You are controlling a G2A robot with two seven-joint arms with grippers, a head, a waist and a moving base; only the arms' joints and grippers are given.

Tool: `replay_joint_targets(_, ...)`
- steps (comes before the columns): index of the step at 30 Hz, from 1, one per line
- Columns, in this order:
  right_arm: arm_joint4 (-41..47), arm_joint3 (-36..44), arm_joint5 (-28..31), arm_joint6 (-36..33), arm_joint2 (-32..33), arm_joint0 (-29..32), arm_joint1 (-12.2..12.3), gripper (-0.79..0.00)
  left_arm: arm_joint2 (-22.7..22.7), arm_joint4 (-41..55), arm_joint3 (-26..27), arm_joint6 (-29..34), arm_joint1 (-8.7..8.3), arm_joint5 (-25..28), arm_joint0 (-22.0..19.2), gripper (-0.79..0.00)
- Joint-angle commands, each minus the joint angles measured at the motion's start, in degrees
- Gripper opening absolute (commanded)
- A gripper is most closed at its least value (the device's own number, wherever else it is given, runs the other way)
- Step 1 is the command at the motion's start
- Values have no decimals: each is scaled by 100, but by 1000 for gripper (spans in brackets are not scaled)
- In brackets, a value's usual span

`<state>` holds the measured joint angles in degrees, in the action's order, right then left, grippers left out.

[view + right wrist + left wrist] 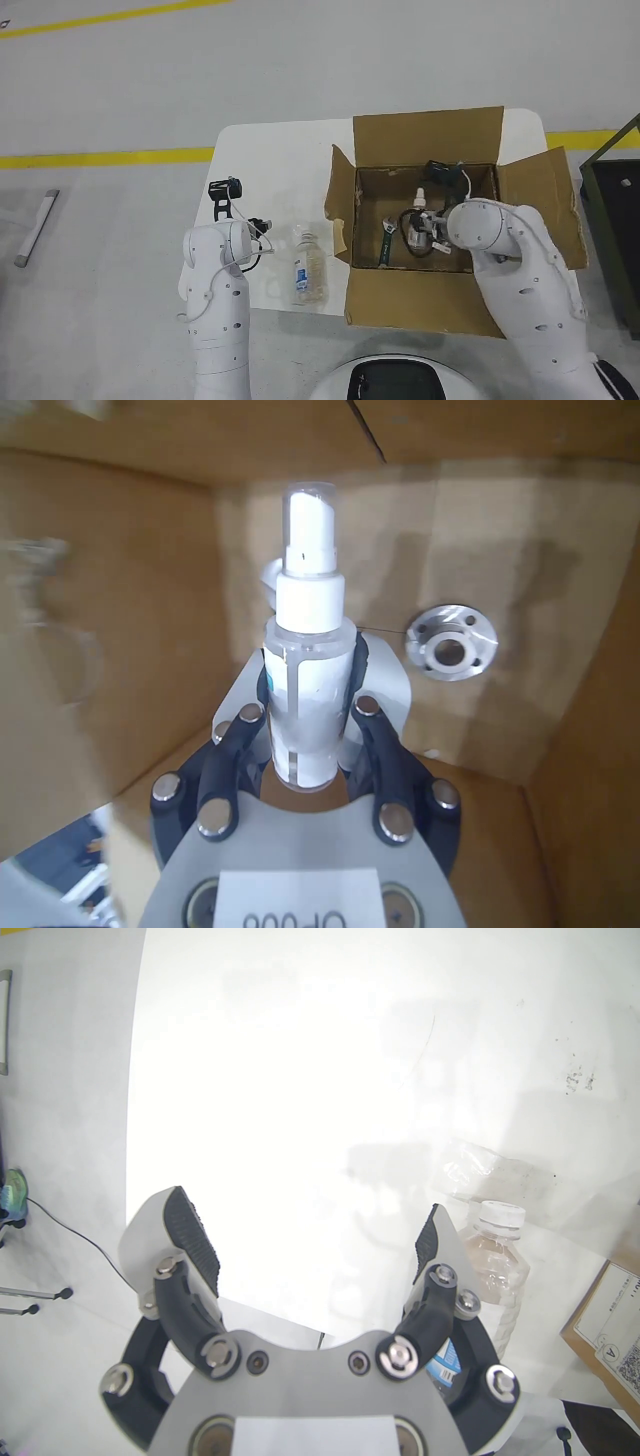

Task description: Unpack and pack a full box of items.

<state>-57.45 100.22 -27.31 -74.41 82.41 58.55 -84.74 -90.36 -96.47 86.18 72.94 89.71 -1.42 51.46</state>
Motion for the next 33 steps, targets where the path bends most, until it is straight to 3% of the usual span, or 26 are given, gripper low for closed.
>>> replay_joint_targets(1,1025,217,24,326,421,192,-14,-785,0,0,0,0,0,0,0,0)
replay_joint_targets(6,3663,87,277,982,1358,566,-78,-785,0,0,0,0,0,0,0,0)
replay_joint_targets(9,4570,-8,540,1204,1544,668,-102,-785,0,0,0,0,0,0,0,0)
replay_joint_targets(26,4574,8,566,1234,1539,673,-101,-785,0,0,0,0,0,0,0,0)
replay_joint_targets(33,3958,768,1200,1131,1700,380,87,-785,0,0,0,0,0,0,0,0)
